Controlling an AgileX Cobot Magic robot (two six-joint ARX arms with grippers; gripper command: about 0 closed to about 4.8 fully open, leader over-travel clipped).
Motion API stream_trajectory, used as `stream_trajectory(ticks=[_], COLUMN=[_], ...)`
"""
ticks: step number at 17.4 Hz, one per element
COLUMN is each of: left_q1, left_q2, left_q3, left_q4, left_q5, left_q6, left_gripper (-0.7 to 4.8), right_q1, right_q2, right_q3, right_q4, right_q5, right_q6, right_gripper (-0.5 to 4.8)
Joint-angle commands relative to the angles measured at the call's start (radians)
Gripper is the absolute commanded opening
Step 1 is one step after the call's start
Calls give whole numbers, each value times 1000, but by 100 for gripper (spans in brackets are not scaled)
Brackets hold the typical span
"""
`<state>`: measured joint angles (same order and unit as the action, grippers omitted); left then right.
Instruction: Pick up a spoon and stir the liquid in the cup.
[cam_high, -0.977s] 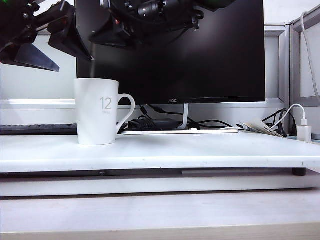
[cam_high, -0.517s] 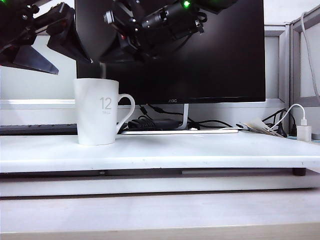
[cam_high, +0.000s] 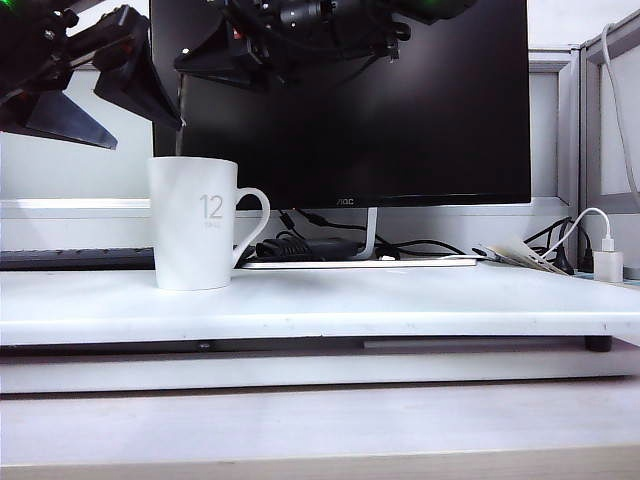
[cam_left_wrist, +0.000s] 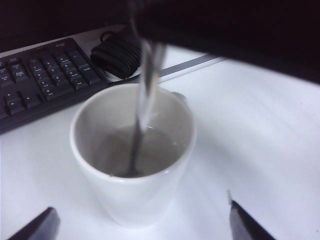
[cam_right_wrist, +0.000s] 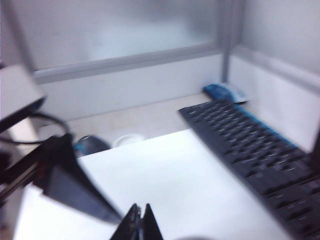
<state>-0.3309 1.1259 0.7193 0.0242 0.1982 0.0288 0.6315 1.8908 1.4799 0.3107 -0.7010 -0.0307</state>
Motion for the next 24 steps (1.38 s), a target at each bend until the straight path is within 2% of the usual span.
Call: stream_trajectory(ticks=[1, 3, 5, 6, 8, 11, 13, 16, 18, 19, 22, 24], left_q1=[1, 1, 1, 1, 1, 1, 1, 1, 1, 1, 1, 1], left_q2=[-3, -3, -3, -3, -3, -3, -3, -3, -3, -3, -3, -3], left_q3=[3, 3, 3, 3, 3, 3, 3, 3, 3, 3, 3, 3], left_q4=[7, 7, 7, 7, 8, 7, 8, 7, 7, 7, 8, 8], left_q5=[1, 1, 1, 1, 1, 1, 1, 1, 1, 1, 1, 1], left_q6=[1, 1, 0, 1, 1, 1, 1, 1, 1, 1, 1, 0], left_gripper=[479, 479, 479, 479, 479, 479, 479, 479, 479, 479, 479, 479], right_q1=[-2, -5, -5, -5, -5, 1, 2, 3, 0, 0, 0, -1], right_q2=[-6, -6, -6, -6, -6, -6, -6, -6, -6, -6, -5, -5], right_q3=[6, 6, 6, 6, 6, 6, 6, 6, 5, 5, 5, 5], right_q4=[-117, -179, -202, -177, -127, -8, 12, -42, -141, -170, -249, -195], right_q5=[-8, 18, 119, 192, 232, 202, 92, -2, 11, 38, 253, 269], right_q6=[4, -2, -29, -30, -30, -29, -29, -25, -27, -36, -136, -135], right_gripper=[-1, -2, -2, -2, -2, -1, -1, -1, -2, -1, -1, -1])
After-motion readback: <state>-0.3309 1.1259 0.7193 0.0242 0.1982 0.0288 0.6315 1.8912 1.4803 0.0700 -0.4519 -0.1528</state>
